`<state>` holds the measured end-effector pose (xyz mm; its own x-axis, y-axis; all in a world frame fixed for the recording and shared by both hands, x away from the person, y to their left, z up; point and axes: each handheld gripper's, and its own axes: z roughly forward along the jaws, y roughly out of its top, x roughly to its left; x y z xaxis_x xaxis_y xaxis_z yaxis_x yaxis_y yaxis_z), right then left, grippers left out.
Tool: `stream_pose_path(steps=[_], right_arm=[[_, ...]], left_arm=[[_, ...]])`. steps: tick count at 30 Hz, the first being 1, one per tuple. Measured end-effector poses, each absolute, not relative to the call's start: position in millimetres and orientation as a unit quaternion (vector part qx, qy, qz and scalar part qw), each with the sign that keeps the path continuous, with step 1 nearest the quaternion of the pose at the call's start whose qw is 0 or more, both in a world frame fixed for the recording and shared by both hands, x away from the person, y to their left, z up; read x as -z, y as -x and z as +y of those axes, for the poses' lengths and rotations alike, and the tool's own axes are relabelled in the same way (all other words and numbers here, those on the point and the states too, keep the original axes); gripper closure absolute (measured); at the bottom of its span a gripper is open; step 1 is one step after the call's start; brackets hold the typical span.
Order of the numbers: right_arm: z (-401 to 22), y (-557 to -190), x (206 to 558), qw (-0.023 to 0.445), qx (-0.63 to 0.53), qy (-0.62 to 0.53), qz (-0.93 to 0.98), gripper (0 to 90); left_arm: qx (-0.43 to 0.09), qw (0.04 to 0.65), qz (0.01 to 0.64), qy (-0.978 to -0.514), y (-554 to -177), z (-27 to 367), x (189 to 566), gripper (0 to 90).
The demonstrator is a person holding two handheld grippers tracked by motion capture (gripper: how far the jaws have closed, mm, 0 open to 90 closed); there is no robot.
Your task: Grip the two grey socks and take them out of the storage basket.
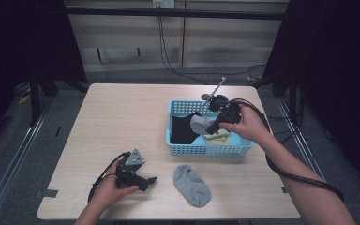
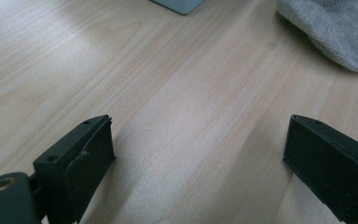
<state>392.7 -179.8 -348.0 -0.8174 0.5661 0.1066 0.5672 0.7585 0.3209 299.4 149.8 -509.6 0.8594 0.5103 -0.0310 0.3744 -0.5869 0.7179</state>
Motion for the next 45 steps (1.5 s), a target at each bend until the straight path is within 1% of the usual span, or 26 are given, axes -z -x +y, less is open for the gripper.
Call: stream_pose_path(steps=[9, 18, 31, 40, 45], right_arm=[[-169.6, -376.4, 340.6, -0.003, 0.163, 0.275, -0.948, 77.8], [-157.8, -358.4, 340.4, -0.006, 0.156, 0.236, -0.959, 77.8], [-136.7, -324.8, 337.4, -0.002, 0.152, 0.179, -0.972, 77.8], [-124.9, -310.2, 345.9, 0.005, 0.15, 0.151, -0.977, 77.7], [-123.1, -309.5, 359.8, 0.011, 0.142, 0.149, -0.979, 77.1]], left_arm=[[-0.089, 0.38, 0.25, -0.886, -299.4, 149.8, 509.6, 7.7], [-0.089, 0.379, 0.25, -0.886, -299.3, 149.8, 509.6, 7.7], [-0.089, 0.379, 0.25, -0.886, -299.3, 149.8, 509.6, 7.7], [-0.089, 0.379, 0.25, -0.886, -299.3, 149.8, 509.6, 7.7], [-0.089, 0.379, 0.25, -0.886, -299.3, 149.8, 509.6, 7.7]])
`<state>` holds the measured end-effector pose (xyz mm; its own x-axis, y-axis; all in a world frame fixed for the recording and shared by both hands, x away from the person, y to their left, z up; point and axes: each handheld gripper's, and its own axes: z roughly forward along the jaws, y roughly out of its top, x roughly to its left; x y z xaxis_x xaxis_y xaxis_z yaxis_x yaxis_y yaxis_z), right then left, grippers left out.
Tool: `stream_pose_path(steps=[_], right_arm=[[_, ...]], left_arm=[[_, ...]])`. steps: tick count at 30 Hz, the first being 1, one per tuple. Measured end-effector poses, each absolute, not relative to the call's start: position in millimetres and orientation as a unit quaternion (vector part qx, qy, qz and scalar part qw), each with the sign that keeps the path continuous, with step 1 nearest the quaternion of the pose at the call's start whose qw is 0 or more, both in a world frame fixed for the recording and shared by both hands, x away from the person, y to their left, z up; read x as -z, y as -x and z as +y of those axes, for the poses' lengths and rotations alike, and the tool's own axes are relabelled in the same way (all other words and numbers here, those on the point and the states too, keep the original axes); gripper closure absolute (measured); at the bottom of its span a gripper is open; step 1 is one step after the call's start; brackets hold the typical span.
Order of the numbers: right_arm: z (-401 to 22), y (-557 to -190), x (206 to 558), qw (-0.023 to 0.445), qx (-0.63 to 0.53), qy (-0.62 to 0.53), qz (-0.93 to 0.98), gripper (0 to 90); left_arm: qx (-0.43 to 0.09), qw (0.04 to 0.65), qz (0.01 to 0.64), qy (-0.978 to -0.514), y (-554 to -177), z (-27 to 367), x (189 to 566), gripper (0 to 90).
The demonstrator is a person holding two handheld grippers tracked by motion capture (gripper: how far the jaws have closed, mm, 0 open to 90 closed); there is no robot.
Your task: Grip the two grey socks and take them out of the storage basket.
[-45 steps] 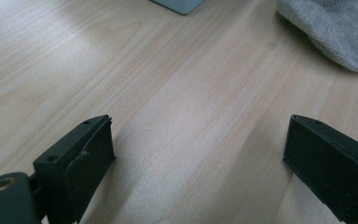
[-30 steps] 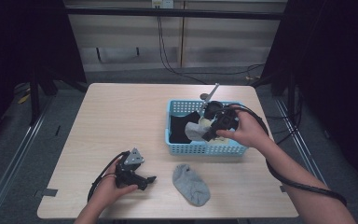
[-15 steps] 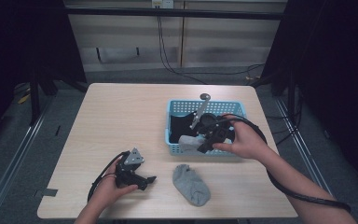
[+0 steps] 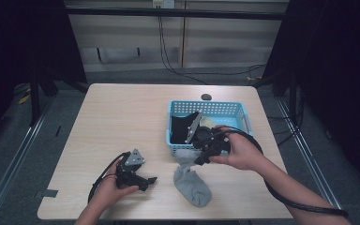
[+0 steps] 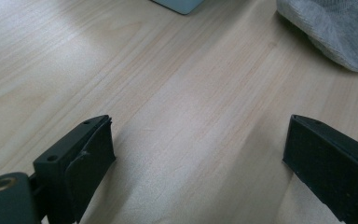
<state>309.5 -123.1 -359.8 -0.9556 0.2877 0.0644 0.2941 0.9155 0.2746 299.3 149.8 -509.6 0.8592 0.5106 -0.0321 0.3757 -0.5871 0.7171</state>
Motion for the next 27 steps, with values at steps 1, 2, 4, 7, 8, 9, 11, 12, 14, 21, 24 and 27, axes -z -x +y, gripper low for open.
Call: stream_pose_path(steps=[1, 2, 4, 7, 8, 9, 11, 12, 14, 21, 24, 27], right_arm=[[-122.6, -309.4, 363.5, 0.014, 0.141, 0.153, -0.978, 76.3], [-122.5, -309.7, 366.9, 0.013, 0.139, 0.153, -0.978, 75.0], [-122.7, -311.3, 372.7, 0.01, 0.141, 0.154, -0.978, 70.0], [-124.0, -312.1, 377.4, 0.011, 0.148, 0.167, -0.975, 56.9], [-125.0, -311.5, 377.6, 0.01, 0.148, 0.171, -0.974, 55.6], [-126.3, -311.7, 377.5, 0.01, 0.15, 0.173, -0.973, 54.4], [-129.7, -311.2, 377.3, 0.013, 0.157, 0.178, -0.971, 51.0], [-131.5, -310.7, 377.1, 0.016, 0.156, 0.182, -0.971, 50.2], [-135.2, -309.8, 377.4, 0.015, 0.159, 0.182, -0.97, 48.4], [-147.0, -305.3, 386.5, 0.022, 0.152, 0.189, -0.97, 40.8], [-152.8, -302.6, 390.5, 0.023, 0.152, 0.196, -0.968, 39.2], [-160.1, -300.3, 394.1, 0.016, 0.15, 0.201, -0.968, 37.7]], left_arm=[[-0.089, 0.379, 0.25, -0.886, -299.3, 149.8, 509.6, 7.7], [-0.089, 0.379, 0.25, -0.886, -299.3, 149.8, 509.6, 7.7], [-0.089, 0.38, 0.25, -0.886, -299.3, 149.8, 509.6, 7.7], [-0.089, 0.377, 0.25, -0.888, -299.6, 150.0, 509.3, 7.7], [-0.088, 0.379, 0.249, -0.887, -299.9, 149.8, 509.5, 7.6], [-0.088, 0.378, 0.248, -0.888, -300.3, 149.9, 509.4, 7.6], [-0.088, 0.379, 0.248, -0.887, -300.6, 149.5, 509.4, 7.5], [-0.088, 0.379, 0.248, -0.887, -300.7, 149.5, 509.5, 7.5], [-0.088, 0.379, 0.249, -0.887, -300.6, 149.5, 509.5, 7.5], [-0.089, 0.378, 0.247, -0.888, -300.7, 149.6, 509.4, 7.4], [-0.088, 0.378, 0.247, -0.888, -300.7, 149.6, 509.4, 7.4], [-0.088, 0.377, 0.247, -0.888, -300.7, 149.7, 509.4, 7.4]])
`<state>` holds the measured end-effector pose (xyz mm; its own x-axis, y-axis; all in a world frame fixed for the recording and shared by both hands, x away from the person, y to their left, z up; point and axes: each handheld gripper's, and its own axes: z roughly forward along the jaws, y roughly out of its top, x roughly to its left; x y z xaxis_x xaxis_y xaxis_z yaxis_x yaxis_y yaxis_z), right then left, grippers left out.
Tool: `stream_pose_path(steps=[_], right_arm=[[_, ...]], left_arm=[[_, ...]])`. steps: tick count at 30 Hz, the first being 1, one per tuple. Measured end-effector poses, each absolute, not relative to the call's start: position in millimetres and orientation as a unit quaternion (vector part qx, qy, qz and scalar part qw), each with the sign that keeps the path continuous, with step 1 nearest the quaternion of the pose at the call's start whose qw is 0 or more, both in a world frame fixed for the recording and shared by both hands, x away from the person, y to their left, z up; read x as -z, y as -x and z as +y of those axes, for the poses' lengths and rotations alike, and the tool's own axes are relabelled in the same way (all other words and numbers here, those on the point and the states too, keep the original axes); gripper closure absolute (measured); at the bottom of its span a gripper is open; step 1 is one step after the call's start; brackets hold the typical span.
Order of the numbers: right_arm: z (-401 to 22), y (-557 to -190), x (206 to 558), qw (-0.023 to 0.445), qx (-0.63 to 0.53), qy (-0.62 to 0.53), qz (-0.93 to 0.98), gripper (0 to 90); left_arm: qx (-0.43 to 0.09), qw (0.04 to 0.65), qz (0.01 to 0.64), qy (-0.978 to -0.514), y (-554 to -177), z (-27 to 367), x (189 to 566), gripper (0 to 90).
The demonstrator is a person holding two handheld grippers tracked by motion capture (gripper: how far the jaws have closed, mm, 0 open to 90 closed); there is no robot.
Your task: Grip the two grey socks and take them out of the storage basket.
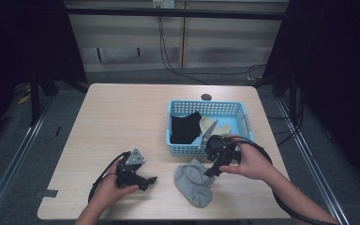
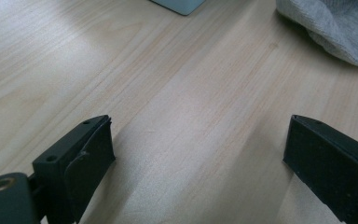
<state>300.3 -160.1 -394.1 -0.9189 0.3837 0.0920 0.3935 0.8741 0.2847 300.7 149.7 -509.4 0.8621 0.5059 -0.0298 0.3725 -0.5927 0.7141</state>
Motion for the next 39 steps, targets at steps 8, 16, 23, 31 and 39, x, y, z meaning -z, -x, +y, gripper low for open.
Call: stream_pose_path(steps=[8, 16, 23, 31, 39], right_arm=[[-186.1, -298.5, 406.6, 0.014, 0.167, 0.238, -0.957, 36.3], [-212.2, -294.2, 419.7, 0.009, 0.185, 0.27, -0.945, 35.5], [-228.4, -288.5, 433.8, 0.007, 0.196, 0.286, -0.938, 34.4], [-242.3, -283.4, 445.4, -0.008, 0.215, 0.295, -0.931, 27.3], [-238.9, -278.1, 447.0, -0.025, 0.219, 0.3, -0.928, 22.7]], left_arm=[[-0.088, 0.378, 0.247, -0.888, -300.7, 149.6, 509.4, 7.4], [-0.088, 0.378, 0.247, -0.888, -300.7, 149.6, 509.4, 7.4], [-0.089, 0.378, 0.247, -0.888, -300.7, 149.6, 509.4, 7.4], [-0.089, 0.378, 0.247, -0.888, -300.7, 149.6, 509.4, 7.4], [-0.089, 0.378, 0.247, -0.888, -300.6, 149.6, 509.4, 7.4]])
